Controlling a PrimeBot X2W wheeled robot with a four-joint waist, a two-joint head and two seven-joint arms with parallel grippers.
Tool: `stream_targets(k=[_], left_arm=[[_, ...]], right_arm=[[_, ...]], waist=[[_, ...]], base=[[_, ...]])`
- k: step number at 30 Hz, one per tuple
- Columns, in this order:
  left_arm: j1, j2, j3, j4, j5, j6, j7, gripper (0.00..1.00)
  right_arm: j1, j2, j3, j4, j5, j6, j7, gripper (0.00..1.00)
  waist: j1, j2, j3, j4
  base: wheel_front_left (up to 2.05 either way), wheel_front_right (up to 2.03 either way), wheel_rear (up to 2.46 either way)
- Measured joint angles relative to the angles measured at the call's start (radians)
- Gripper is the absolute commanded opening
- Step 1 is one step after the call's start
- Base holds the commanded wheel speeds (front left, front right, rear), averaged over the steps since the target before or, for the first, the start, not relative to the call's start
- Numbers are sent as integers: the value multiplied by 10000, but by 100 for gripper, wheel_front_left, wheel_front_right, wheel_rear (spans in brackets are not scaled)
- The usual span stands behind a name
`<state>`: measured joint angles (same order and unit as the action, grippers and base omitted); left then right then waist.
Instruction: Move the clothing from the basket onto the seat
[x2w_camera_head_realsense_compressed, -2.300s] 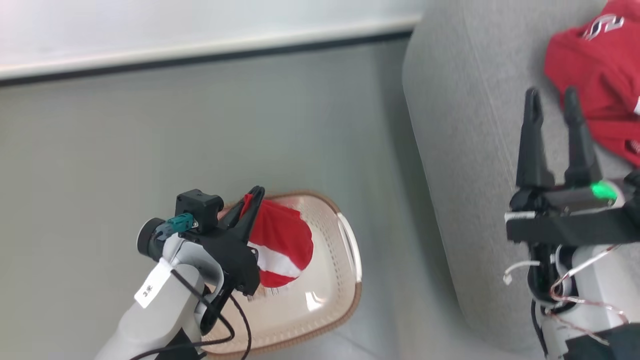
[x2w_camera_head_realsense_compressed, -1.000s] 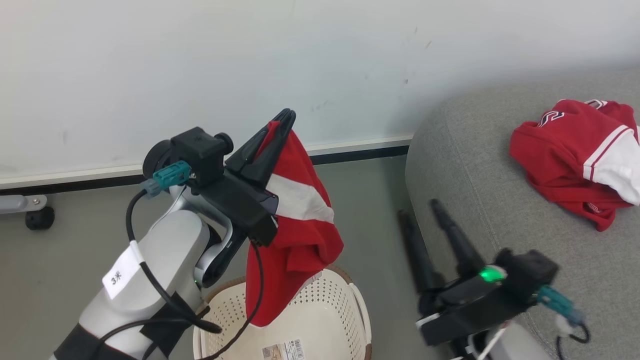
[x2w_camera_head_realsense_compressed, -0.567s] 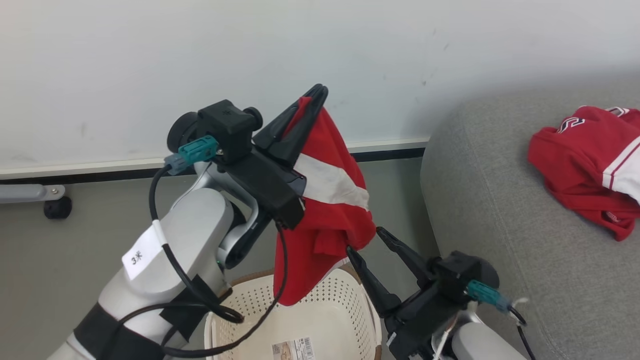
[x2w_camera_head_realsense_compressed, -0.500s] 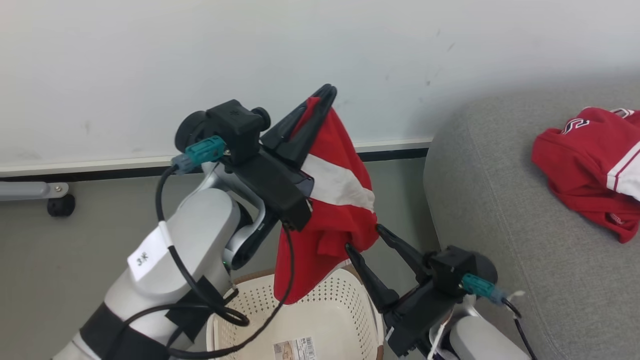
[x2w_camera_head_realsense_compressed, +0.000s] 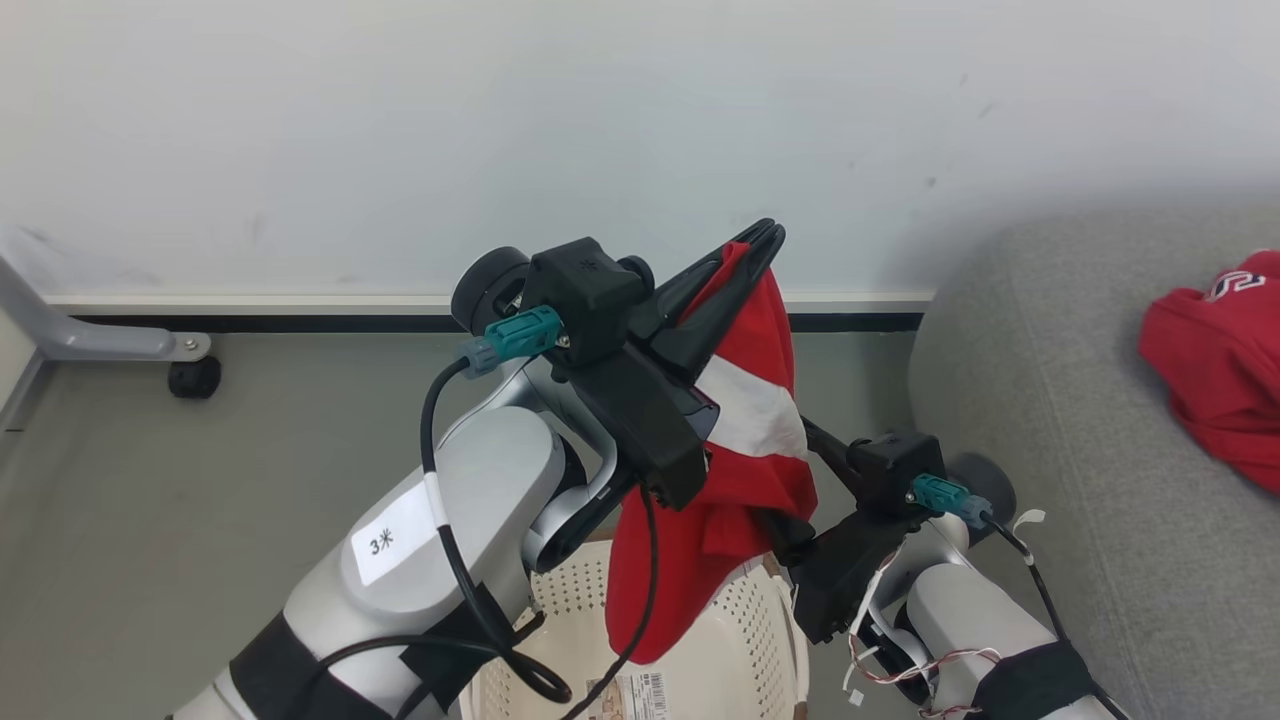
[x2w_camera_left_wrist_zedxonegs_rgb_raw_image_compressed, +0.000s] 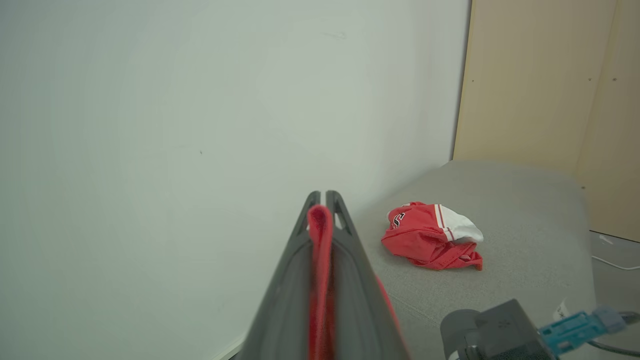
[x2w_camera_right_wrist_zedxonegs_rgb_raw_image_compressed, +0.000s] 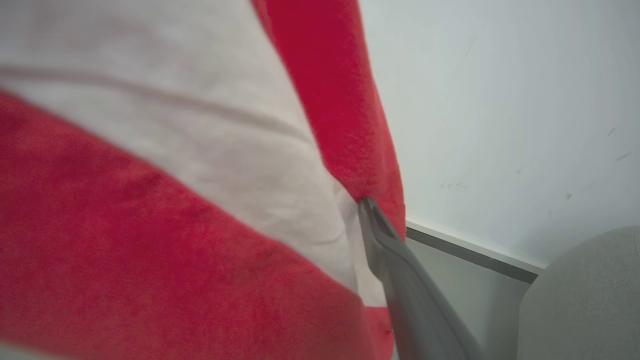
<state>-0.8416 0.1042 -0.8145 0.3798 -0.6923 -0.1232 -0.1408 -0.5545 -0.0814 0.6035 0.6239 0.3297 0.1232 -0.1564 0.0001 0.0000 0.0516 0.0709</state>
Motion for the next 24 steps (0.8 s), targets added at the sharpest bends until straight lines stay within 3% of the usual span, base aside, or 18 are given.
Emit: stream_targets(k=[1, 2, 13, 23, 24], left_arm=[[2, 12, -17, 0, 0, 0, 31, 0], [12, 33, -27, -8, 0, 0, 33, 0], [336, 508, 119, -167, -17, 12, 82, 0], [861, 836, 130, -176, -31, 88, 121, 0], [952, 863, 121, -176, -33, 90, 128, 13]], right_arm=[[-45, 13, 29, 125, 27, 0, -31, 25], [-89, 36, 35, 236, 71, 0, -38, 0], [-309, 144, -251, 911, 742, 0, -476, 0], [-307, 153, -1730, 433, 2240, 2, -917, 0], [-307, 153, -1831, 355, 2326, 2, -917, 0]], waist=[[0, 0, -12, 71], [0, 0, -25, 142], [0, 0, -57, 380], [0, 0, -81, -26], [-1, 0, -93, -81]], base=[[0, 0, 0], [0, 0, 0], [0, 0, 0], [0, 0, 0], [0, 0, 0]])
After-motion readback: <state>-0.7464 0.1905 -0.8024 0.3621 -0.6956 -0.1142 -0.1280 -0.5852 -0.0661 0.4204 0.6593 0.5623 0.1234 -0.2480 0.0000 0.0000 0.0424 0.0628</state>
